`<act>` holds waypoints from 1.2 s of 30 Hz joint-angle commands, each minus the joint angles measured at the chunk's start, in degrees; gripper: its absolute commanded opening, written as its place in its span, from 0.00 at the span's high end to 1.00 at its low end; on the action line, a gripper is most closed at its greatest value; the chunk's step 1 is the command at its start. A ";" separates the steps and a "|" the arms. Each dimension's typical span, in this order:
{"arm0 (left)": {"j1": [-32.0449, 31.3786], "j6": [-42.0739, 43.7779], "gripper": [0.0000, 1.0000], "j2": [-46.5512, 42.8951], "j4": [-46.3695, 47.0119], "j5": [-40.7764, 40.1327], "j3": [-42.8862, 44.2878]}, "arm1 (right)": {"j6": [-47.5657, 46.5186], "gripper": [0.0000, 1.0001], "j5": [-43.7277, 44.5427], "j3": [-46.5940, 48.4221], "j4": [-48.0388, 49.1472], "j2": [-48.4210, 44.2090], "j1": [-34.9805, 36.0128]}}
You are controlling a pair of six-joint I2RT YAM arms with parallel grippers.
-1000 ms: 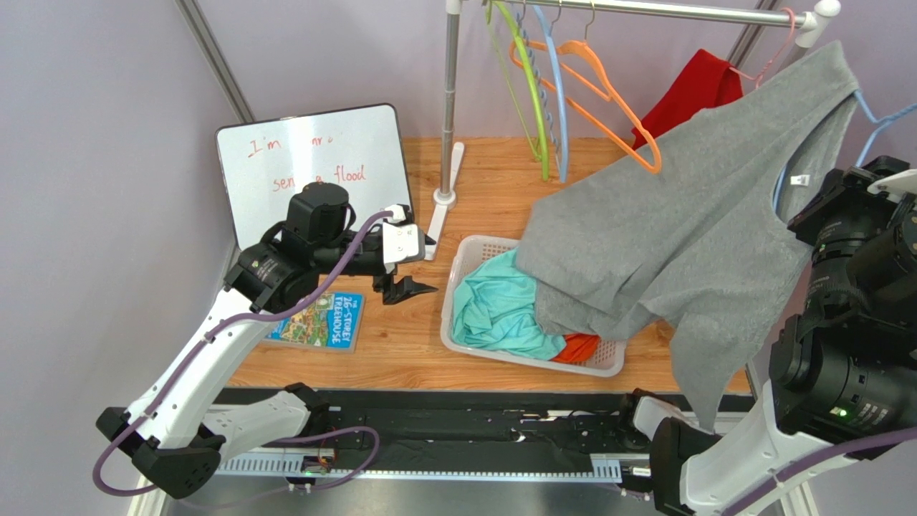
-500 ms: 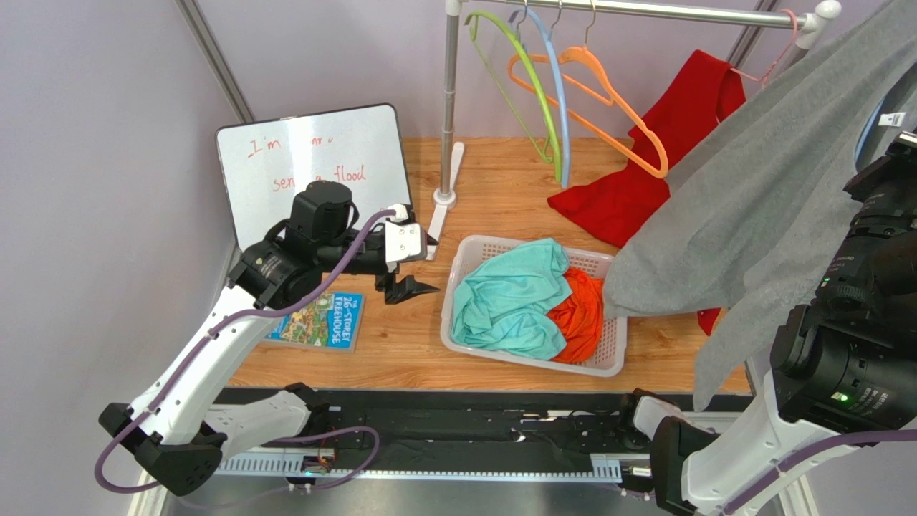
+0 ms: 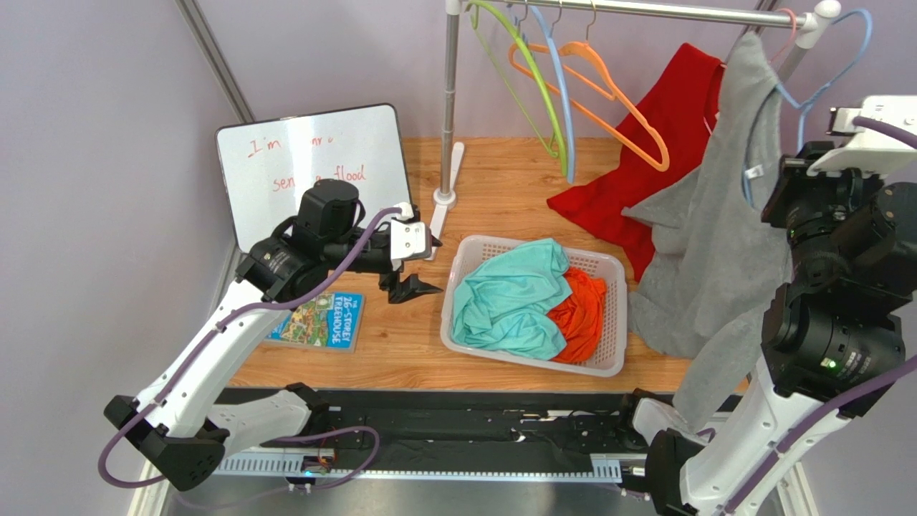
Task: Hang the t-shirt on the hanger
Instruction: Place the hanger at the clothesline.
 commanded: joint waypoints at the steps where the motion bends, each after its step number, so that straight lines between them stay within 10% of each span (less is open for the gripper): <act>1: 0.02 0.36 0.18 0.38 1.68 2.53 0.18 | -0.64 1.00 -5.74 -3.23 -6.27 1.41 -0.31; 36: -0.06 2.03 0.18 0.21 3.09 1.83 -3.24 | 3.05 1.00 -17.44 12.41 17.37 31.55 0.65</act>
